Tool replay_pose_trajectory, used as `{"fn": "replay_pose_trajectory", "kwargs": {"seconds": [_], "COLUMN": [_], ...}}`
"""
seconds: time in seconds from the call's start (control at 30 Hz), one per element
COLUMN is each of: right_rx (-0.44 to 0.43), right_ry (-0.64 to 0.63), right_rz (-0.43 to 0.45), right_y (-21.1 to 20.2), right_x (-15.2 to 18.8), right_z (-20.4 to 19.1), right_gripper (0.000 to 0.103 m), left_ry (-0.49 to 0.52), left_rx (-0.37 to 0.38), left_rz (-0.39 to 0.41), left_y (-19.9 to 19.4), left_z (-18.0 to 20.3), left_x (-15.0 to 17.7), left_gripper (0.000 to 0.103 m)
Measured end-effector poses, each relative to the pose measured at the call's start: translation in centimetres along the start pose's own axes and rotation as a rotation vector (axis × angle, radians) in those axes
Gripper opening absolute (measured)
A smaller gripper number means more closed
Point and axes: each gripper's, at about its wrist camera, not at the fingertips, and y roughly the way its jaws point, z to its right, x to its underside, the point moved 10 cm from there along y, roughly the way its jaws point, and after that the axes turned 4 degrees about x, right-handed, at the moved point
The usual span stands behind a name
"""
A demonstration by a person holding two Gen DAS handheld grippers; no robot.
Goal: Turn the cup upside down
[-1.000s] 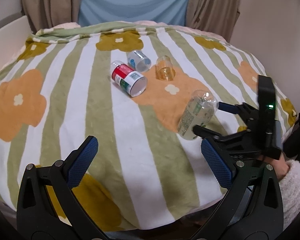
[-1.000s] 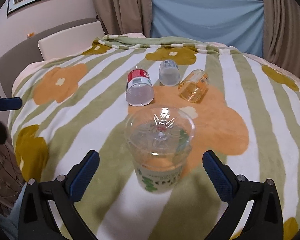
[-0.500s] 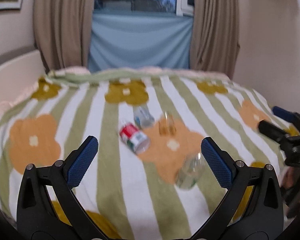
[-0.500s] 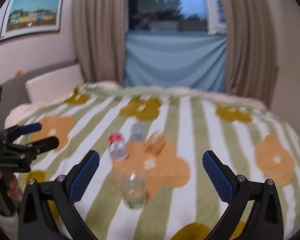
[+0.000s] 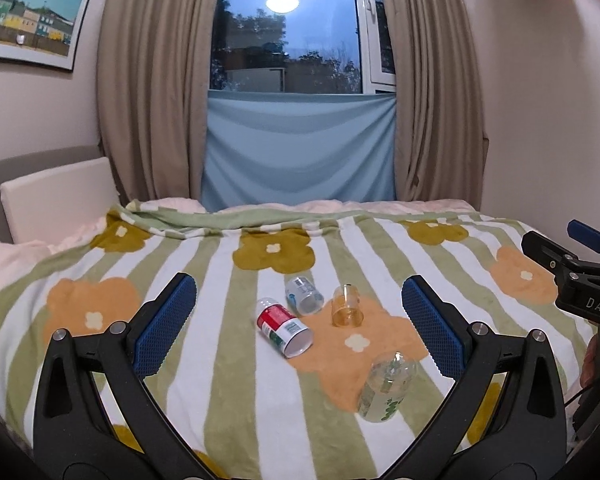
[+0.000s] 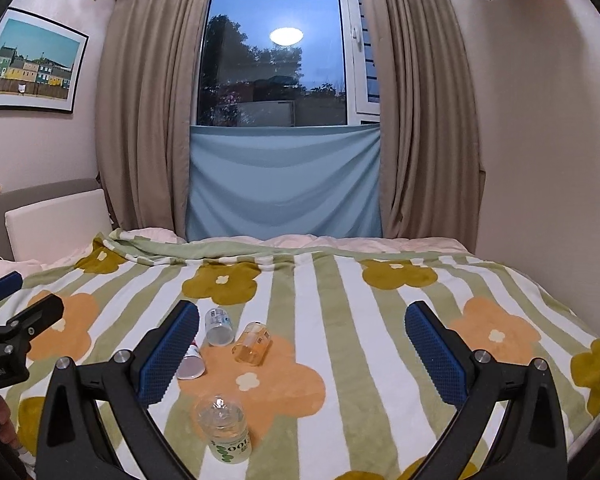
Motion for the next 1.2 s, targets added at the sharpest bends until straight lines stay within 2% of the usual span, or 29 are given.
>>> {"fn": "replay_pose_trajectory", "kwargs": {"seconds": [1.2], "right_rx": [-0.006], "right_ry": [0.010], "right_rz": [0.015], "right_y": [-1.1], "right_x": [-0.3], "right_z": [-0.2], "right_gripper": [0.103], "left_ry": [-0.001], "left_rx": [-0.009], "left_rz": [0.009], "left_y": [-0.7], "left_z": [0.1], "left_x": [0.0], "left_gripper": [0.103]}}
